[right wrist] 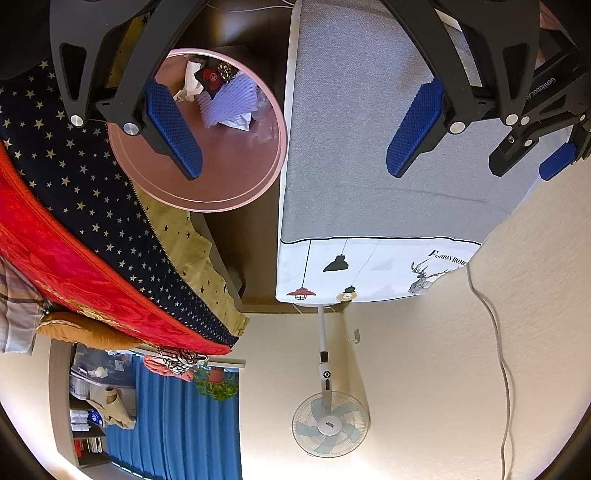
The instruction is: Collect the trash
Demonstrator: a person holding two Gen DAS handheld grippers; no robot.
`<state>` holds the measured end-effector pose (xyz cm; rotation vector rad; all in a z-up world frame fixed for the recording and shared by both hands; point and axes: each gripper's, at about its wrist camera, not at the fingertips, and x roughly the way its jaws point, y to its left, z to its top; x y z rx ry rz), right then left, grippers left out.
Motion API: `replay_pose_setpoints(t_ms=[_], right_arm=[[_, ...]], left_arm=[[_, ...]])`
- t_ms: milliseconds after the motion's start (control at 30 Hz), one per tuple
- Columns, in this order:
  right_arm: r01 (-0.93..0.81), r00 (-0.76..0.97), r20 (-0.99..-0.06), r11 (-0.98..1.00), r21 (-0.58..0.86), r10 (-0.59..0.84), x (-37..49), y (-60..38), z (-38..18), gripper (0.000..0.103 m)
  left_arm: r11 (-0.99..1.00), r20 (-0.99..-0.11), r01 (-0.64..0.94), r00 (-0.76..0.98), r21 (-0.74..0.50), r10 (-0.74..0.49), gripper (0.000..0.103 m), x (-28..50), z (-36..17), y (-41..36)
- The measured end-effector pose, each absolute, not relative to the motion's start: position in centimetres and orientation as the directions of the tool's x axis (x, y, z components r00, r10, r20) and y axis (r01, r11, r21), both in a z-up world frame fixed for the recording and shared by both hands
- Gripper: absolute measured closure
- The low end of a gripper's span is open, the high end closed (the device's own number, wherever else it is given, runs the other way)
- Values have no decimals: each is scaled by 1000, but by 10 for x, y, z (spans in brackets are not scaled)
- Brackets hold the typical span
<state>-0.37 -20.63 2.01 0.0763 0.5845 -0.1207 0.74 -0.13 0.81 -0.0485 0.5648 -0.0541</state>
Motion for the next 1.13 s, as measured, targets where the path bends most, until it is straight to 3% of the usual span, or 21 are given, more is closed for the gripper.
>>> replay_pose_setpoints(t_ms=[1133], right_arm=[[140,822,-563,989,45,-91,-3,-209,17,5]], left_arm=[[999,-550,35,834,-37,-50,8,12,5,-7]])
